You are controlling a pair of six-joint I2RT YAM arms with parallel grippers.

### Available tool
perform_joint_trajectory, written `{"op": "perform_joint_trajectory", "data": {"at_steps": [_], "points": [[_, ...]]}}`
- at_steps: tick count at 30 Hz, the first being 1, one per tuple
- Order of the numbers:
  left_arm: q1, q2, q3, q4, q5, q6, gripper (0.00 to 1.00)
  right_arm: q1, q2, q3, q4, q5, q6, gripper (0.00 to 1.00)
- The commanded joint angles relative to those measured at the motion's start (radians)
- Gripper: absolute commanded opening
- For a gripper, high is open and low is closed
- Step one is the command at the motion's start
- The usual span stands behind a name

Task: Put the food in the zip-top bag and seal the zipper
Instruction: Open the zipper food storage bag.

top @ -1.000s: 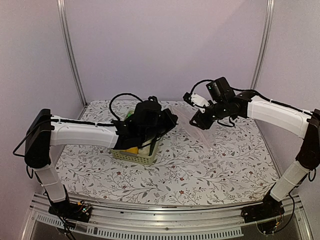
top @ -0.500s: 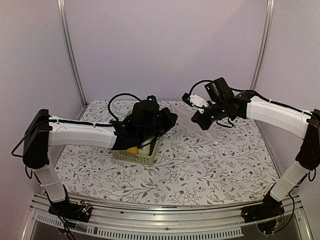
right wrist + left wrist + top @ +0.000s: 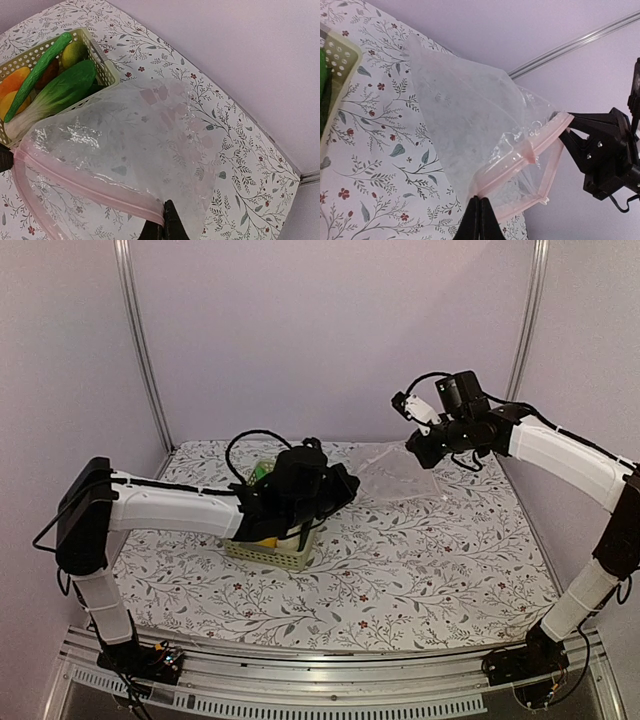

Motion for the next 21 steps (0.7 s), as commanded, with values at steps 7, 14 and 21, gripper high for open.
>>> {"op": "perform_joint_trajectory", "data": {"at_steps": [7,14,21], "points": [[0.011,0.025,0.139,0.032,0.109,0.358,0.60,-0.034,-0.049,-0.023,0.009,0.037,0.034,0.00],[-0.021,0.099,0.171,0.038,0.075,0.291,0.68,-0.036,-0.030,0.001,0.021,0.011,0.080,0.00],[-0.025,0.236,0.333,0.032,0.038,0.248,0.68,-0.036,-0.009,-0.014,0.021,-0.014,0.095,0.00]]}}
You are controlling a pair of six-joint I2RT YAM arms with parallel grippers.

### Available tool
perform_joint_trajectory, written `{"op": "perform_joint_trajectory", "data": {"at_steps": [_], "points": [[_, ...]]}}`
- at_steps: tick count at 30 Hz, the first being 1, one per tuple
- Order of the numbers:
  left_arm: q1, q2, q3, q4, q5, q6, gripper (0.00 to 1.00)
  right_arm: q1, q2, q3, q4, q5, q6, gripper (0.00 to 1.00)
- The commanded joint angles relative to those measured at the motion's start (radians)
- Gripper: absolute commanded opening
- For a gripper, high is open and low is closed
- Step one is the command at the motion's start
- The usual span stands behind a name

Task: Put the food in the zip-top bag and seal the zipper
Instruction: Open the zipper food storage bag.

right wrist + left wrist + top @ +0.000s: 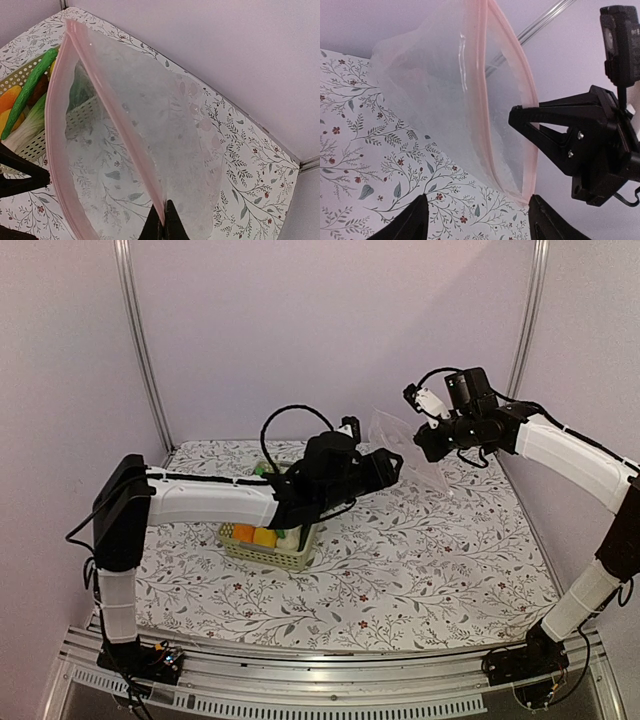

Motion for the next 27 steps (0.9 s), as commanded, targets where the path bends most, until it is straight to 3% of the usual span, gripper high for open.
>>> {"op": "perform_joint_trajectory", "data": {"at_steps": [1,5,8,12,16,22,27], "points": [[-0.007,0.091,0.111,-0.011,-0.026,-0.019,0.68,-0.002,0.014,-0.015,0.012,-0.024,0.028,0.00],[0.005,0.179,0.232,-0.137,-0.045,-0.098,0.65,-0.002,0.009,-0.030,0.012,-0.074,0.028,0.00],[0.018,0.235,0.293,-0.200,-0.032,-0.177,0.55,-0.002,0.002,-0.035,0.011,-0.059,0.023,0.00],[0.014,0.260,0.292,-0.229,-0.024,-0.231,0.43,-0.011,-0.008,-0.032,0.014,0.041,0.010,0.00],[0.013,0.257,0.248,-0.223,-0.018,-0.257,0.37,-0.071,-0.027,-0.009,0.009,0.046,0.008,0.00],[0.014,0.266,0.249,-0.202,0.006,-0.212,0.37,-0.114,-0.058,-0.026,0.002,0.020,0.001,0.00],[0.013,0.275,0.330,-0.068,0.101,0.054,0.53,-0.117,-0.064,-0.067,0.004,-0.021,0.001,0.00]]}}
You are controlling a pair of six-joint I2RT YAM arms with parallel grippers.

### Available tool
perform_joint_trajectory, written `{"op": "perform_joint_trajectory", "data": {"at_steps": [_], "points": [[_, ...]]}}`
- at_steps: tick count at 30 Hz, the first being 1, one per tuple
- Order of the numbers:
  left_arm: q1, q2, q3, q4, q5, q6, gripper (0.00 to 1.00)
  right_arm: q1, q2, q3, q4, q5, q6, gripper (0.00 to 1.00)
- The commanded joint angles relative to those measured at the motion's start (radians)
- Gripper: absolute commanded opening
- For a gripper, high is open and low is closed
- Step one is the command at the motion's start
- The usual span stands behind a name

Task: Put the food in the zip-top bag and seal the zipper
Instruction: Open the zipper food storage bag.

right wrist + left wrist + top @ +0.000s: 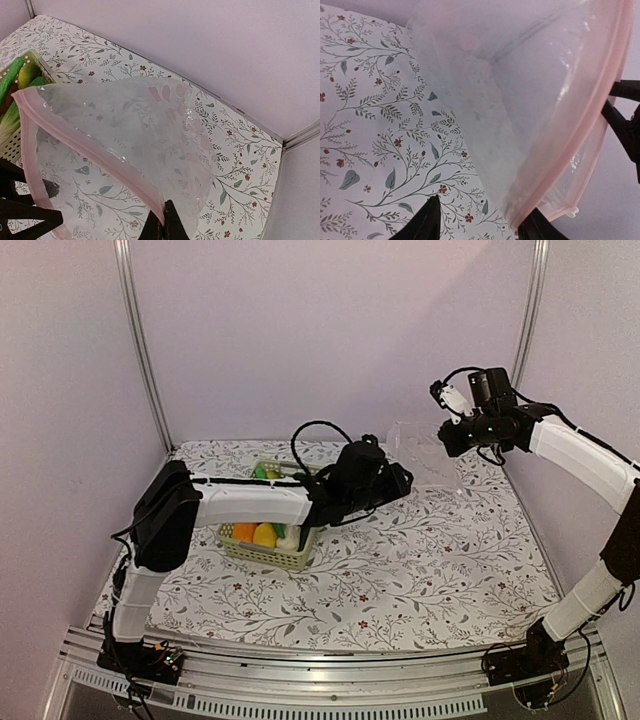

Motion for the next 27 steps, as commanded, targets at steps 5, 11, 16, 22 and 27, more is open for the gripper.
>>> {"op": "perform_joint_trajectory", "data": {"at_steps": [5,11,16,22,27], "points": [[-0.011,-0.076,0.022,0.172,0.157,0.420,0.69,-0.076,-0.018,-0.060,0.000,-0.145,0.021,0.00],[-0.025,-0.297,-0.279,0.189,0.141,0.516,1.00,-0.163,-0.020,-0.074,0.001,-0.146,0.001,0.00],[0.004,-0.410,-0.413,0.007,0.119,0.500,1.00,-0.250,-0.024,-0.049,0.004,-0.116,-0.017,0.00],[0.009,-0.467,-0.467,-0.255,-0.184,0.490,1.00,-0.268,-0.037,-0.084,0.019,-0.152,-0.036,0.00],[0.067,-0.430,-0.440,-0.460,-0.273,0.470,1.00,-0.241,-0.011,-0.146,0.016,-0.306,-0.055,0.00]]}}
